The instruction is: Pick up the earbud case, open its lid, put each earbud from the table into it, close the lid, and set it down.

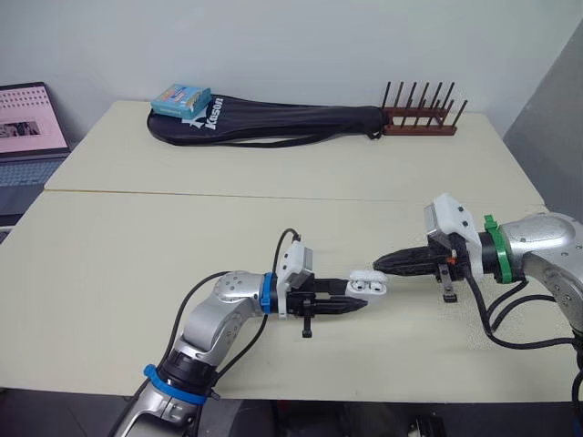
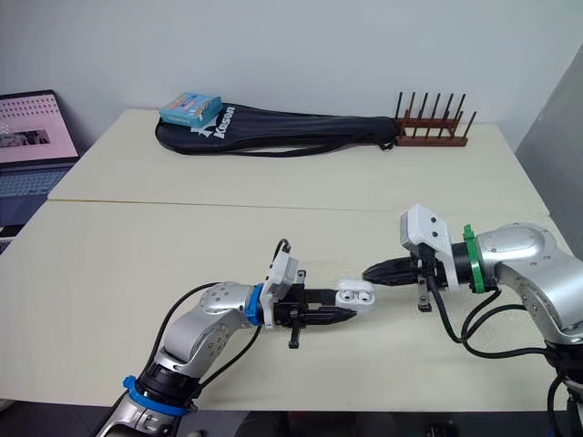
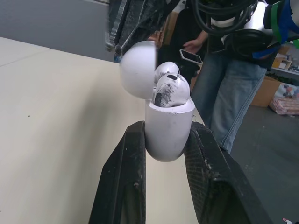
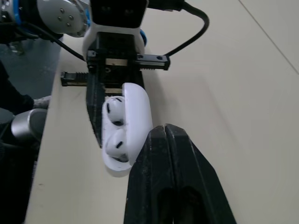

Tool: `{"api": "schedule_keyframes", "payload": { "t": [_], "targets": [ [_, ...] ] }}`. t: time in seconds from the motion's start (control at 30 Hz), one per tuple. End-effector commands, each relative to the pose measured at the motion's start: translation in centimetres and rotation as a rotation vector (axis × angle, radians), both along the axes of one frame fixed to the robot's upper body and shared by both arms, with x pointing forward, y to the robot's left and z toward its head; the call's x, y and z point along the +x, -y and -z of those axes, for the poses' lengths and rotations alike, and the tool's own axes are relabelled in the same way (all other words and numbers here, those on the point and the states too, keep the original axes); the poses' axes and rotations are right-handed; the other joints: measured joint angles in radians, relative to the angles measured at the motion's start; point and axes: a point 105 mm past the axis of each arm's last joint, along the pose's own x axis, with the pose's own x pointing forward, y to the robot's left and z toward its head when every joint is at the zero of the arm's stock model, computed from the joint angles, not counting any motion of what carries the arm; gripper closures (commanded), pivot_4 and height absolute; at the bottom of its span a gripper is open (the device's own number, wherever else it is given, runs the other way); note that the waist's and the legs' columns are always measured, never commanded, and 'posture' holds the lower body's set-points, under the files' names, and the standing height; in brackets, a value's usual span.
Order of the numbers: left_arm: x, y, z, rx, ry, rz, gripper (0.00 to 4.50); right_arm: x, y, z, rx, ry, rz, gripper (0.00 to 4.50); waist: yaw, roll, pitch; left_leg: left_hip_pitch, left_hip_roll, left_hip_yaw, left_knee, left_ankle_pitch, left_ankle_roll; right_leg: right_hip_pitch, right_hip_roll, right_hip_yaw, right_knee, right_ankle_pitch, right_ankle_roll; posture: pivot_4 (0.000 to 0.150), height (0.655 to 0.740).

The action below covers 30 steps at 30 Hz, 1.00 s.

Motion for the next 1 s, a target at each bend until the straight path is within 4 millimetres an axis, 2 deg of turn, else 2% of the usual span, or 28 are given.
{"api": "schedule_keyframes", "payload": {
  "t": [0.03,0.23,0.33,0.47,0.57,0.7,0.83,0.9,1.0],
  "targets": [
    [0.1,0.2,-1.0,-0.030,0.044,0.001,3.71,-1.2,0.0,0.1,-0.027,-0.005,-0.042,4.50,0.000,0.000,0.000,0.000,0.000,0.000,0.000,0.000,0.000,0.000,0.000,0.000,0.000,0.000,0.000,0.150,0.7087],
    [0.5,0.3,-1.1,-0.039,0.022,-0.020,3.71,-2.0,0.1,0.7,-0.038,-0.021,-0.044,4.50,0.000,0.000,0.000,0.000,0.000,0.000,0.000,0.000,0.000,0.000,0.000,0.000,0.000,0.000,0.000,0.150,0.7087],
    [1.1,0.4,-0.6,-0.030,-0.092,-0.048,3.71,-1.4,0.7,0.6,-0.039,0.011,0.015,4.50,0.000,0.000,0.000,0.000,0.000,0.000,0.000,0.000,0.000,0.000,0.000,0.000,0.000,0.000,0.000,0.150,0.7087],
    [1.7,0.5,1.2,0.071,-0.303,-0.057,3.71,-0.1,2.1,0.9,-0.061,0.112,0.119,4.50,0.000,0.000,0.000,0.000,0.000,-0.001,0.001,0.000,0.000,0.000,0.000,-0.001,0.000,0.000,0.000,0.150,0.7087],
    [3.3,0.9,3.0,0.142,-0.466,-0.146,3.71,0.3,2.8,1.4,-0.086,0.176,0.162,4.50,0.000,-0.001,0.000,0.000,-0.001,-0.001,0.000,0.000,0.000,0.000,0.000,-0.001,0.000,0.000,0.000,0.150,0.7087],
    [4.6,0.8,4.1,0.179,-0.583,-0.211,3.71,-0.1,2.7,1.8,-0.086,0.186,0.159,4.50,0.001,-0.001,0.001,-0.001,-0.001,-0.001,0.001,0.000,0.000,0.000,0.000,-0.001,0.000,0.000,0.000,0.150,0.7087],
    [5.1,-0.3,5.6,0.268,-0.654,-0.250,3.71,-0.3,2.4,2.0,-0.077,0.186,0.155,4.50,-0.002,-0.001,0.000,0.000,0.000,-0.002,0.001,0.000,0.000,0.000,0.001,-0.001,0.001,0.000,0.000,0.150,0.7087],
    [5.0,-1.4,6.2,0.321,-0.638,-0.262,2.97,-0.4,2.3,2.0,-0.070,0.174,0.155,4.50,-0.004,-0.001,0.000,0.001,0.000,-0.003,0.000,0.000,0.000,0.000,0.001,-0.001,0.001,0.000,0.000,0.150,0.7087],
    [4.9,-3.4,7.0,0.408,-0.563,-0.308,2.13,-0.7,2.3,2.0,-0.062,0.138,0.148,4.50,-0.005,0.000,0.000,0.002,0.000,-0.003,0.000,0.000,0.000,0.001,0.001,-0.001,0.002,0.000,0.000,0.150,0.7087]
  ]
}}
